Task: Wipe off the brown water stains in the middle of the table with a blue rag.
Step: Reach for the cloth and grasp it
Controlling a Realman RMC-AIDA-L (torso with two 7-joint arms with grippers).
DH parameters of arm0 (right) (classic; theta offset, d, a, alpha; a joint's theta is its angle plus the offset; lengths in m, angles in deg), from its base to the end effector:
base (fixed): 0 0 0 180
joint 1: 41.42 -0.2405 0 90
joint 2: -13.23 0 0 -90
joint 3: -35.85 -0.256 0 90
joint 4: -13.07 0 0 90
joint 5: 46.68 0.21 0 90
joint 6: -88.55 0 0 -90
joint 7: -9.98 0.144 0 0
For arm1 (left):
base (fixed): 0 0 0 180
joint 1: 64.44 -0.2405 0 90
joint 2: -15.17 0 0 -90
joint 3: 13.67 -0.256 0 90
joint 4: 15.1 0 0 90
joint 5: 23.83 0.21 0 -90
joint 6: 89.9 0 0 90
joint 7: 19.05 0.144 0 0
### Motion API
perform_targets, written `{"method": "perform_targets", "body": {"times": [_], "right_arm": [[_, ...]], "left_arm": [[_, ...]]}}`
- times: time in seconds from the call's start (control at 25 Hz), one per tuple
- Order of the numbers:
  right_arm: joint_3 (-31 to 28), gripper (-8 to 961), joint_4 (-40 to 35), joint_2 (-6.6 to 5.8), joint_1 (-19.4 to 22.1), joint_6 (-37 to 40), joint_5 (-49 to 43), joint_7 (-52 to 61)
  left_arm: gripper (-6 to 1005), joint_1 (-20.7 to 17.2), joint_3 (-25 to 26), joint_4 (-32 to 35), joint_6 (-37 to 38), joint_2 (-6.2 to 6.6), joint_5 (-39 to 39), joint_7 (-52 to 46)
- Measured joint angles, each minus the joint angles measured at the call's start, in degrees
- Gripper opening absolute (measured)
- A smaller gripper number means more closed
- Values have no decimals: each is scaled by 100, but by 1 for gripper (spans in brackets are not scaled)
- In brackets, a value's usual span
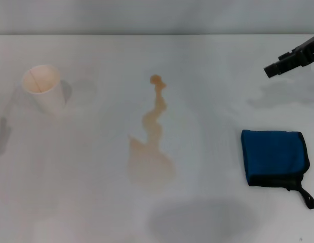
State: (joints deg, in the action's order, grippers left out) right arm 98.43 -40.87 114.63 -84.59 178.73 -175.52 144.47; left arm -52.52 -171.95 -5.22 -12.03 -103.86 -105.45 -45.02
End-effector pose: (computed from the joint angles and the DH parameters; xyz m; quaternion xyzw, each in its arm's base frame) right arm 0.2108 0.4101 0.1060 -0.9107 0.3787 -0.0543 0.1561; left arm -0.3844 0.2366 -0.0017 -0.5572 -0.3860 -0.3883 0.6243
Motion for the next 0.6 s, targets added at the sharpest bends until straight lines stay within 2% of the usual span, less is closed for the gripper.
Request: {"method": "perform_targets", "body": {"times": [0.12, 0.28, 0.36, 0.52, 0.6], "right_arm": [[-6, 689, -355, 103, -258, 624, -667, 304], [-9, 688, -787, 370, -520, 1317, -1600, 579], [-2, 688, -1057, 585, -572, 1537, -2090, 679], [11, 688, -1563, 1127, -577, 1834, -3002, 925], [23, 688, -1749, 1315, -533, 1919, -3264, 1179]], "left_arm": [[888, 39, 0, -64, -6, 1, -6, 1], [887, 80, 0, -93, -10, 2, -10, 2], [887, 107, 0, -106, -10, 2, -12, 1], [887, 161, 0, -121, -10, 3, -12, -11], [887, 175, 0, -121, -8, 3, -12, -26]]}}
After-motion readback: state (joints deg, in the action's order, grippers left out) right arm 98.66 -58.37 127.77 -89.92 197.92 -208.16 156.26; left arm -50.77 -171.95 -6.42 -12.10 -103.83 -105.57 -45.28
